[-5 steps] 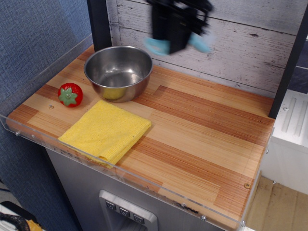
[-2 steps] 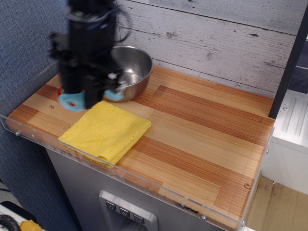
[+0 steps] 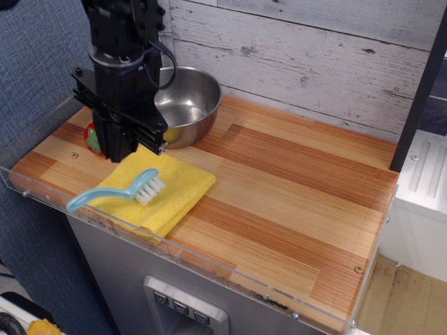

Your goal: Place the blue brush on top of the yellow towel

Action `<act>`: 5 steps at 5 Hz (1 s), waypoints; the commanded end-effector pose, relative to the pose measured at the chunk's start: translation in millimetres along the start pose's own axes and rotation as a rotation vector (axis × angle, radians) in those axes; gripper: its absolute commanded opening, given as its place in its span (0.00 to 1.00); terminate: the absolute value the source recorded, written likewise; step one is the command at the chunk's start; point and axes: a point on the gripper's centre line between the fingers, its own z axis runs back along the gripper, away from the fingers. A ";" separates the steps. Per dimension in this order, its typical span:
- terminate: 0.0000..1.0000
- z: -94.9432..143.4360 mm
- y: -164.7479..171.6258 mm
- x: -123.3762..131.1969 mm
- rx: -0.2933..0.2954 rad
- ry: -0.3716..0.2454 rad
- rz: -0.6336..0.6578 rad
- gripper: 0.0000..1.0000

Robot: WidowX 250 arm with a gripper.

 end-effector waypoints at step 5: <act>0.00 104.5 -31.0 33.0 -0.034 -0.049 0.095 0.00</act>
